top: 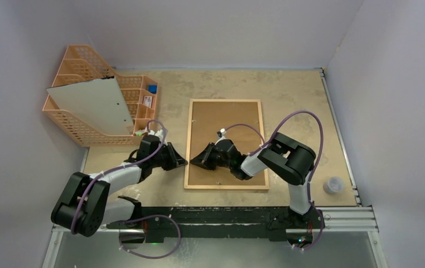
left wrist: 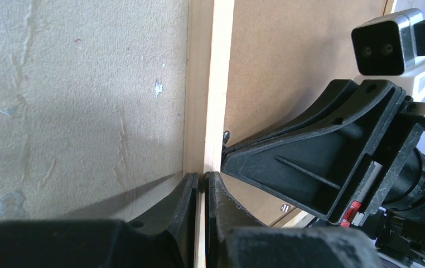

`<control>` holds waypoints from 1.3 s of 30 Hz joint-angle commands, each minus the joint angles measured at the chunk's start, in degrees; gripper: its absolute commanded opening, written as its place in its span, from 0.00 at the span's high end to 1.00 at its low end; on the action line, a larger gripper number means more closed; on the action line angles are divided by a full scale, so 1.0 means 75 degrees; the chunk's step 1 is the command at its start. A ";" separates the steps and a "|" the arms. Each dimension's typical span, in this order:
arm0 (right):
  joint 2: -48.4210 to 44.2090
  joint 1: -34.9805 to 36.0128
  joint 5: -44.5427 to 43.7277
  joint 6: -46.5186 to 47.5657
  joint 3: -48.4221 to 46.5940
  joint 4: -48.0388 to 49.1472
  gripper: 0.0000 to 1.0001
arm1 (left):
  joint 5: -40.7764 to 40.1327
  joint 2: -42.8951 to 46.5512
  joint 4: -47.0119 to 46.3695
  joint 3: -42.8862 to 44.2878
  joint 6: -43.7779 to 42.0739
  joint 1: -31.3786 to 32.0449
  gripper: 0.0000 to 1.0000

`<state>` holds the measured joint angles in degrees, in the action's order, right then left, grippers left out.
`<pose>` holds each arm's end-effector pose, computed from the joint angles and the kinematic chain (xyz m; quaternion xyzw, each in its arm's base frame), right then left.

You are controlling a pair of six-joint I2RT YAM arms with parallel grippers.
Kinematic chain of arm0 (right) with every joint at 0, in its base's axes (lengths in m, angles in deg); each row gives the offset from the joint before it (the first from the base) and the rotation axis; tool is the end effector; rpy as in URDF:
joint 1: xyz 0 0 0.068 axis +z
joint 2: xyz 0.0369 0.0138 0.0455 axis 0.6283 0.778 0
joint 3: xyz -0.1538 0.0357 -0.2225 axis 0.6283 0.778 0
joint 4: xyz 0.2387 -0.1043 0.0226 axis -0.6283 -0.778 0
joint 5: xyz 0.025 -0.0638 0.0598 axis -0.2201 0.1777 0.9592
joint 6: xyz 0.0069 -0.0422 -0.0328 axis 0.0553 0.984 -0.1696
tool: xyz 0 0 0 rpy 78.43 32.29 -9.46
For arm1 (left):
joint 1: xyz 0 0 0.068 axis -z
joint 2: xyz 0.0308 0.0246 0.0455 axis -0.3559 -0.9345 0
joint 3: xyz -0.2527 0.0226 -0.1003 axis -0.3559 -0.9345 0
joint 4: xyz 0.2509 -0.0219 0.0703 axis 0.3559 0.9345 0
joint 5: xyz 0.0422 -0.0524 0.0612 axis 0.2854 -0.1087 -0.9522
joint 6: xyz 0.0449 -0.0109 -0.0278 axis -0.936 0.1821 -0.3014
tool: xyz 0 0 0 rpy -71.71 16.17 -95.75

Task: Put the photo into the frame
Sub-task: Install the photo frame at the center of the board.

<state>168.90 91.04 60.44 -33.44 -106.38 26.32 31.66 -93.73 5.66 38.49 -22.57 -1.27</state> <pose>0.2148 0.2833 0.1098 0.1426 0.8046 0.5413 0.1981 0.1932 -0.0830 0.1317 -0.1422 0.8922 -0.3634 0.2275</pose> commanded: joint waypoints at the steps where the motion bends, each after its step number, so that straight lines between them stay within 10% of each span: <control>1: 0.0304 0.0047 -0.0763 -0.0143 0.0156 0.0536 0.92 | 0.0075 -0.0317 0.0008 -0.0313 0.0075 0.0213 1.00; 31: 0.0650 -0.0284 -0.1168 -0.0177 -0.0182 0.1564 0.99 | -0.0361 -0.0311 -0.0023 -0.0603 0.0378 0.0548 1.00; 39: -0.1111 -0.0906 -0.0995 0.0782 0.0048 -0.0416 0.87 | -0.1423 0.0086 0.1647 0.0863 -0.0038 0.0490 0.98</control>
<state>168.97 87.87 56.77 -33.47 -105.68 30.50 23.39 -94.06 4.78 39.91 -20.21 1.50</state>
